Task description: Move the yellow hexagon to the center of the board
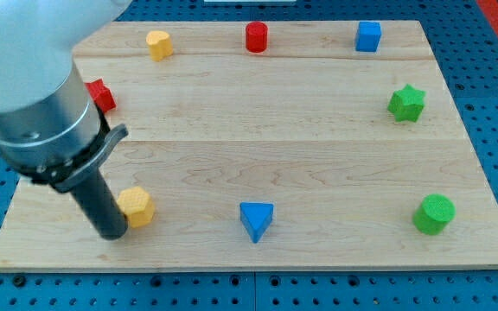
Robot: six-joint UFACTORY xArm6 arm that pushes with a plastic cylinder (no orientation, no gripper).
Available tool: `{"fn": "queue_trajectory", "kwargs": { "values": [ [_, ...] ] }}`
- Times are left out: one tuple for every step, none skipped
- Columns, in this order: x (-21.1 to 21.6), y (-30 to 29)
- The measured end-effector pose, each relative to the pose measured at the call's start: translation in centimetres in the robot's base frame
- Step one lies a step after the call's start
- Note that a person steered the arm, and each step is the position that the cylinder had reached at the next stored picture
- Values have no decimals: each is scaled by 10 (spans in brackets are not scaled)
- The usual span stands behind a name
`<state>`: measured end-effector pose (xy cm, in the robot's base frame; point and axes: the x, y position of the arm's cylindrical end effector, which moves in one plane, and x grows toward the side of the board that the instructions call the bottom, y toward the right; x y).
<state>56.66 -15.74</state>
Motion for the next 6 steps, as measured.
{"fn": "queue_trajectory", "kwargs": {
  "values": [
    [-41,0],
    [-82,27],
    [-77,21],
    [-64,-2],
    [-50,10],
    [-53,55]
  ]
}}
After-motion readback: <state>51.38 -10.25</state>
